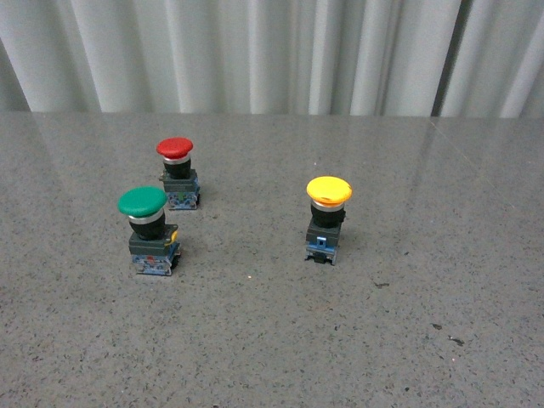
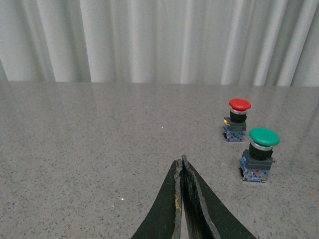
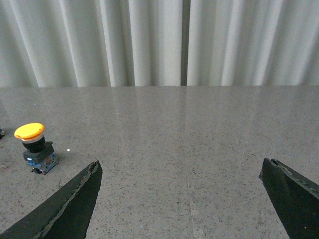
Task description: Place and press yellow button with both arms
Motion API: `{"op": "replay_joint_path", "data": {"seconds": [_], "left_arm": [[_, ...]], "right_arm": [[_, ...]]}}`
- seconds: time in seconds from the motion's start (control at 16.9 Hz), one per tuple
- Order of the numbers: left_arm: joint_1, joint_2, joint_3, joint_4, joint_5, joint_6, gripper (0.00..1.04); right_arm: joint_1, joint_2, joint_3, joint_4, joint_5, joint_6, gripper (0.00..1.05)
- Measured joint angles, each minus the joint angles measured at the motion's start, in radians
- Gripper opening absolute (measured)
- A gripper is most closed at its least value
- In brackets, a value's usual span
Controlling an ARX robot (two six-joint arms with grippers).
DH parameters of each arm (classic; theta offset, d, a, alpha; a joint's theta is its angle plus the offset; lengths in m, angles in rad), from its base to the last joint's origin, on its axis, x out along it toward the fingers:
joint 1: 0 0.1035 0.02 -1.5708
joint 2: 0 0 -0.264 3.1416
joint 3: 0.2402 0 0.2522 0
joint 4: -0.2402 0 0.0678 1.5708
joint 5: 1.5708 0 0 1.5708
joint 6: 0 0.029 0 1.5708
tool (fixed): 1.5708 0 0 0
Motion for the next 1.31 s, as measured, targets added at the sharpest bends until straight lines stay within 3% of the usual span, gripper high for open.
{"op": "replay_joint_path", "data": {"seconds": [0.18,0.24,0.71,0.77,0.89,0.95,1.19,1.31], "left_arm": [[0.0,0.0,0.0,0.003,0.0,0.0,0.02],[0.0,0.0,0.0,0.003,0.0,-0.001,0.06],[0.0,0.0,0.0,0.003,0.0,-0.001,0.93],[0.0,0.0,0.0,0.003,0.0,0.0,1.0],[0.0,0.0,0.0,0.003,0.0,0.0,0.98],[0.0,0.0,0.0,0.003,0.0,0.0,0.98],[0.0,0.0,0.0,0.003,0.0,0.0,0.98],[0.0,0.0,0.0,0.003,0.0,0.0,0.98]], "right_arm": [[0.0,0.0,0.0,0.0,0.0,0.0,0.98],[0.0,0.0,0.0,0.0,0.0,0.0,0.98],[0.0,0.0,0.0,0.0,0.0,0.0,0.98],[0.0,0.0,0.0,0.0,0.0,0.0,0.98],[0.0,0.0,0.0,0.0,0.0,0.0,0.98],[-0.017,0.03,0.005,-0.002,-0.061,0.041,0.98],[0.102,0.644,0.252,0.476,-0.132,0.214,0.98],[0.185,0.923,0.409,0.581,-0.119,0.242,0.98]]}}
